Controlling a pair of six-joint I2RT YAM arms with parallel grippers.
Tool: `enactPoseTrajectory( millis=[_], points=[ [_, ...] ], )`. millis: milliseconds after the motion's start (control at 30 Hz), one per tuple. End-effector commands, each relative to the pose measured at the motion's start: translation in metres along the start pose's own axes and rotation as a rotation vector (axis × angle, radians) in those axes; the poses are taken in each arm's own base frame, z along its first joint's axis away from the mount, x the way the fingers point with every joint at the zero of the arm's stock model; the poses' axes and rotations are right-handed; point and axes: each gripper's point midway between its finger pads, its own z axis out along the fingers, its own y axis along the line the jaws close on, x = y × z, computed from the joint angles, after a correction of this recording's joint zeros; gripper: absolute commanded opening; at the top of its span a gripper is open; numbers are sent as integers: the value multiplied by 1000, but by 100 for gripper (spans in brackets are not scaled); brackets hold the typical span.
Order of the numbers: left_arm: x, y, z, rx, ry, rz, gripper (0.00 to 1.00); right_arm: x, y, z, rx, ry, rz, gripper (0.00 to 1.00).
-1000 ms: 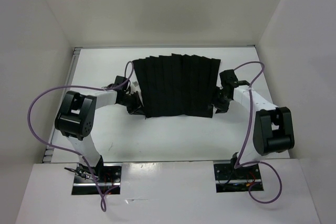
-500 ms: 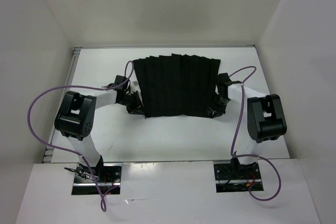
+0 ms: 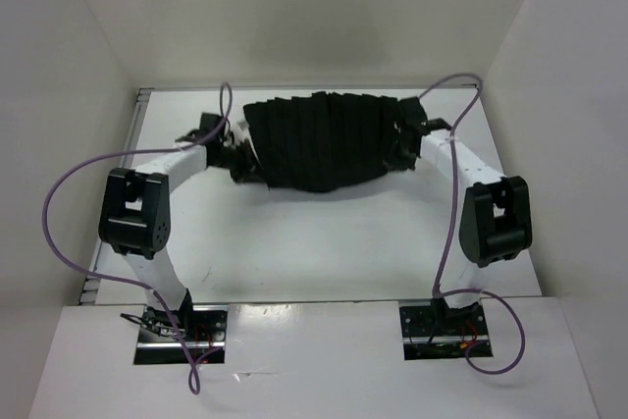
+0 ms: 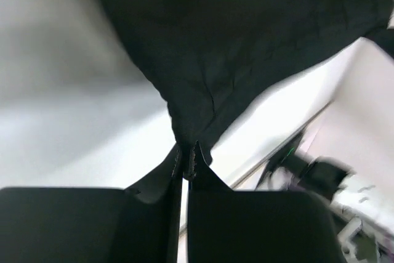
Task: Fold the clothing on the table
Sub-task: Fold the skirt
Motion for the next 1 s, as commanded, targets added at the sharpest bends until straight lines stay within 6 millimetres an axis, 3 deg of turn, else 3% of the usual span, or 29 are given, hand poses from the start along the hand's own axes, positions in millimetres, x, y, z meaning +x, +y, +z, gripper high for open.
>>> enactPoseTrajectory(
  millis=[0, 33, 100, 133, 167, 233, 267, 333, 367, 400, 500, 533, 600, 633, 667, 800, 833, 933, 967],
  points=[
    [-80, -68, -53, 159, -204, 186, 0, -105, 18, -82, -34, -350, 20, 0],
    [-103, -82, -73, 178, -270, 219, 0, -116, 17, -94, -44, -386, 20, 0],
    [-118, -84, -84, 182, -308, 225, 0, -132, 20, -108, -66, -441, 26, 0],
    [-120, -79, -84, 176, -309, 214, 0, -136, 17, -109, -63, -451, 25, 0],
    [-124, -71, -83, 167, -311, 205, 0, -124, 16, -97, -68, -408, 15, 0],
    [-117, -54, -75, 149, -286, 167, 0, -112, 16, -87, -87, -377, 7, 0],
    [-101, -35, -62, 130, -245, 126, 0, -89, 12, -72, -91, -310, 4, 0],
    [-85, -20, -50, 129, -218, 106, 0, -75, 10, -66, -116, -291, 13, 0],
    [-76, -16, -50, 124, -208, 95, 0, -52, 6, -54, -126, -231, 15, 0],
    [-59, 1, -40, 106, -170, 57, 0, -42, 5, -52, -136, -208, 12, 0],
    [-27, 0, -47, 133, -125, 60, 0, -4, 3, -61, -170, -140, 7, 0],
    [-8, -11, -56, 173, -117, 86, 0, 9, 1, -78, -179, -139, -8, 0],
    [10, -26, -77, 197, -123, 127, 0, 24, 11, -108, -228, -153, -28, 0],
    [17, -50, -104, 233, -180, 206, 0, 37, 8, -122, -232, -140, -34, 0],
    [32, -64, -119, 274, -171, 238, 0, 38, 11, -157, -304, -206, -33, 0],
    [80, -131, -199, 431, -277, 453, 0, 55, 8, -251, -485, -333, -42, 0],
    [100, -147, -222, 467, -327, 514, 0, 57, 10, -276, -548, -363, -50, 0],
    [138, -171, -256, 559, -376, 567, 0, 67, 6, -327, -662, -434, -68, 0],
    [144, -179, -264, 588, -392, 593, 0, 67, 8, -335, -681, -445, -72, 0]
  ],
)
